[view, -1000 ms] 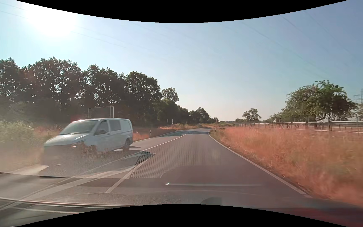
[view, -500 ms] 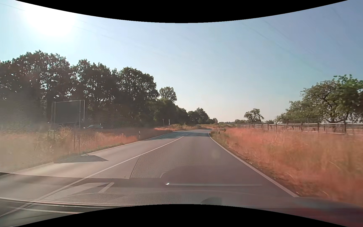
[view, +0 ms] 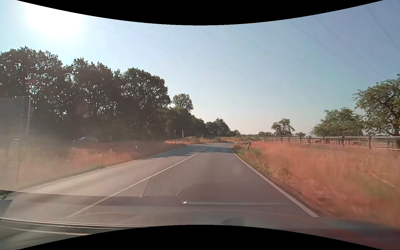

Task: Follow the waypoints while adhering to traffic rules and regulations

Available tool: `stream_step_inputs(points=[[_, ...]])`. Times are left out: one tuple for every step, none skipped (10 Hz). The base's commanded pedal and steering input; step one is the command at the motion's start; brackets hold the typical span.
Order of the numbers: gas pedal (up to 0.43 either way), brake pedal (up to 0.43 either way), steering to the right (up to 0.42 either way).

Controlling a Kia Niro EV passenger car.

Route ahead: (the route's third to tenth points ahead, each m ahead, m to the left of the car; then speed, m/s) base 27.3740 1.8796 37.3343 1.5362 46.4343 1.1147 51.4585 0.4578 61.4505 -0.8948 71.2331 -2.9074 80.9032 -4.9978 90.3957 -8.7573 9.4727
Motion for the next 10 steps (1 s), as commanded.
stream_step_inputs(points=[[0.000, 0.000, 0.000], [0.000, 0.000, 0.000], [0.000, 0.000, 0.000], [0.000, 0.000, 0.000], [0.000, 0.000, 0.000], [0.000, 0.000, 0.000], [0.000, 0.000, 0.000], [0.000, 0.000, 0.000], [0.000, 0.000, 0.000], [0.000, 0.000, 0.000]])
